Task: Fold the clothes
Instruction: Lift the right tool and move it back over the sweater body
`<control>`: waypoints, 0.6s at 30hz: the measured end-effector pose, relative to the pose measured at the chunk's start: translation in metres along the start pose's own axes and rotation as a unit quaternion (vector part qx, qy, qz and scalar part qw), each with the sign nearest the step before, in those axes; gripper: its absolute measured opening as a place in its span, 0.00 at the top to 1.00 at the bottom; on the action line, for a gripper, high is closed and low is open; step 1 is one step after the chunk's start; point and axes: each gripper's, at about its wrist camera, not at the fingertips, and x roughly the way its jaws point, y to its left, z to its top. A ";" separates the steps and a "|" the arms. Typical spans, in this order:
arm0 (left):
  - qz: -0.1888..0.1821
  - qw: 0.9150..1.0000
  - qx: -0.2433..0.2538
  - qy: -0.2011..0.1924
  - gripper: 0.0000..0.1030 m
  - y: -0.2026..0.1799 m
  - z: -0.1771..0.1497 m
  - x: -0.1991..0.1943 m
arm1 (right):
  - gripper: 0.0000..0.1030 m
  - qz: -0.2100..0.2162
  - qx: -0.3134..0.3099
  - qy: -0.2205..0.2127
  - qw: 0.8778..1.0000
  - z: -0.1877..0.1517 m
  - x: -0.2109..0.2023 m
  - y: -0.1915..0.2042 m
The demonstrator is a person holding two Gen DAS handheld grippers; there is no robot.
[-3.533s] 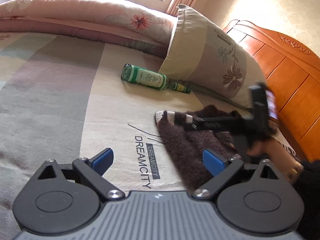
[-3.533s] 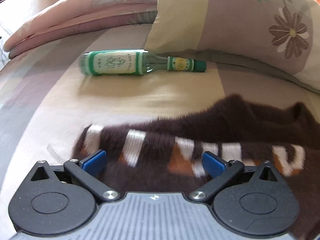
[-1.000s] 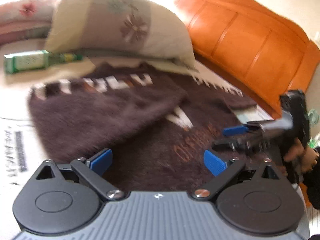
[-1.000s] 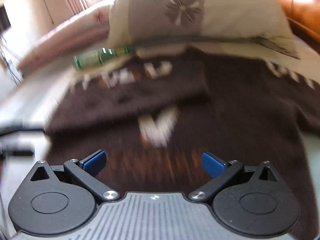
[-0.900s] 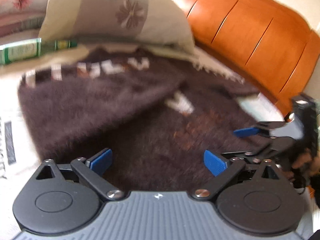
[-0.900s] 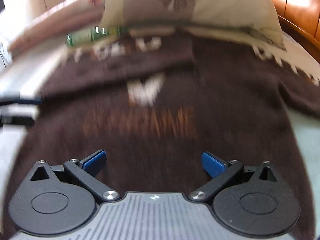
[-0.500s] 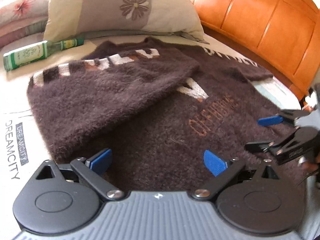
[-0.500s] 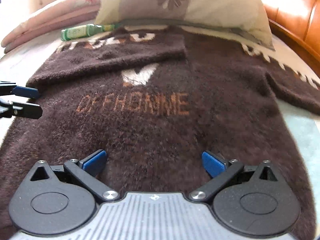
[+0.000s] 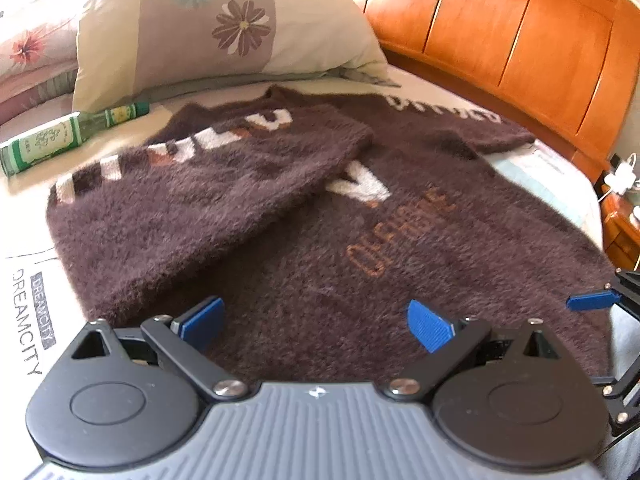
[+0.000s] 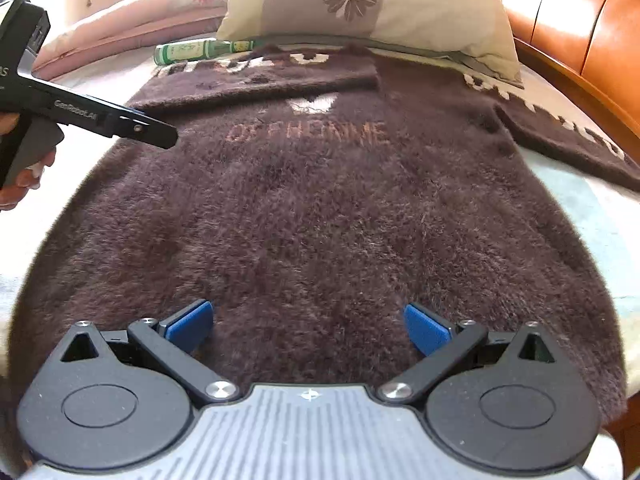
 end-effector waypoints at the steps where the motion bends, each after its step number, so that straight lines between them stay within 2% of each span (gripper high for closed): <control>1: -0.001 1.000 -0.001 -0.002 0.05 0.000 0.000 -0.001 | 0.00 0.003 -0.001 -0.007 1.000 0.002 -0.001 0.002; 3: 0.001 1.000 0.000 -0.003 0.05 -0.002 0.001 -0.001 | 0.00 0.010 -0.003 -0.020 1.000 0.007 -0.001 0.006; 5: 0.005 1.000 0.004 -0.002 0.05 -0.004 0.001 -0.001 | 0.00 0.016 0.001 -0.005 1.000 0.008 0.008 0.010; 8: 0.008 1.000 0.005 -0.004 0.05 -0.005 0.001 -0.003 | 0.00 0.002 -0.023 0.008 1.000 -0.005 0.016 0.017; 10: 0.005 1.000 0.003 -0.007 0.05 -0.005 0.002 -0.005 | 0.00 -0.002 -0.045 -0.003 0.999 -0.017 0.011 0.022; 18: -0.007 1.000 0.011 -0.012 0.05 -0.017 0.004 -0.009 | 0.00 -0.001 -0.042 0.007 0.999 -0.031 -0.009 0.026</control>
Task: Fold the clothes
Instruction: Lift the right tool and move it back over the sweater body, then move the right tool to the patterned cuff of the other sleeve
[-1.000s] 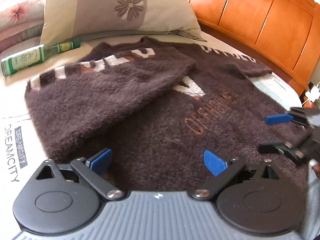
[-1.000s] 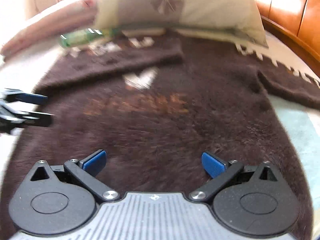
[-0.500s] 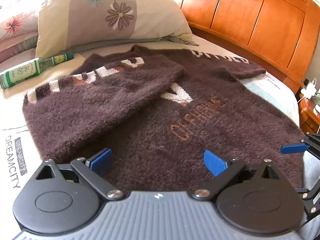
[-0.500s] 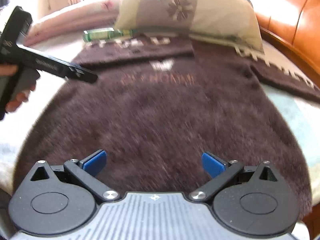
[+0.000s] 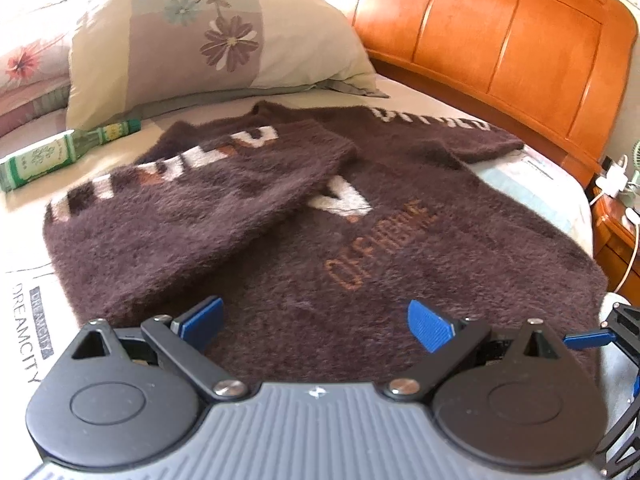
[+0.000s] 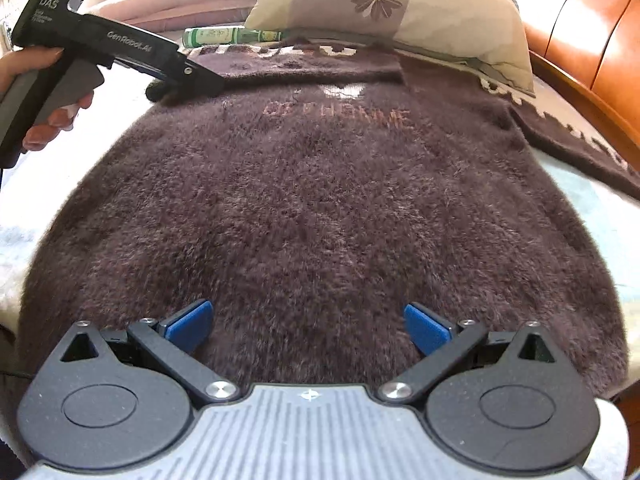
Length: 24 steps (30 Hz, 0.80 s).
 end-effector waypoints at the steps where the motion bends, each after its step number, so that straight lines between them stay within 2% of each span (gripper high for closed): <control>1: -0.004 1.000 0.003 -0.001 0.05 -0.003 0.000 0.000 | 0.00 0.002 -0.004 -0.008 1.000 0.001 -0.002 0.002; 3: -0.006 1.000 0.006 -0.003 0.05 -0.009 0.000 0.002 | 0.00 0.010 -0.013 -0.027 0.999 0.003 -0.005 0.007; 7: -0.026 1.000 -0.016 -0.007 0.05 -0.018 -0.001 0.010 | 0.00 0.024 -0.015 -0.005 1.000 0.001 0.008 0.013; 10: -0.049 0.998 -0.026 0.001 0.05 -0.026 -0.006 0.024 | 0.00 0.032 -0.006 -0.012 0.999 0.001 0.007 0.008; 13: -0.035 0.999 -0.011 0.019 0.05 -0.032 -0.012 0.038 | 0.00 0.021 0.004 -0.029 0.999 0.009 0.003 -0.006; 18: -0.025 0.999 0.008 0.017 0.03 -0.036 -0.019 0.044 | 0.00 -0.026 0.056 -0.068 0.996 0.029 0.009 -0.058; 22: -0.032 0.999 0.005 0.015 0.03 -0.033 -0.019 0.043 | 0.00 -0.072 0.129 -0.028 0.989 0.023 0.039 -0.117; 24: -0.038 0.999 0.001 0.016 0.03 -0.031 -0.018 0.042 | 0.00 -0.052 0.157 -0.043 0.985 0.018 0.033 -0.131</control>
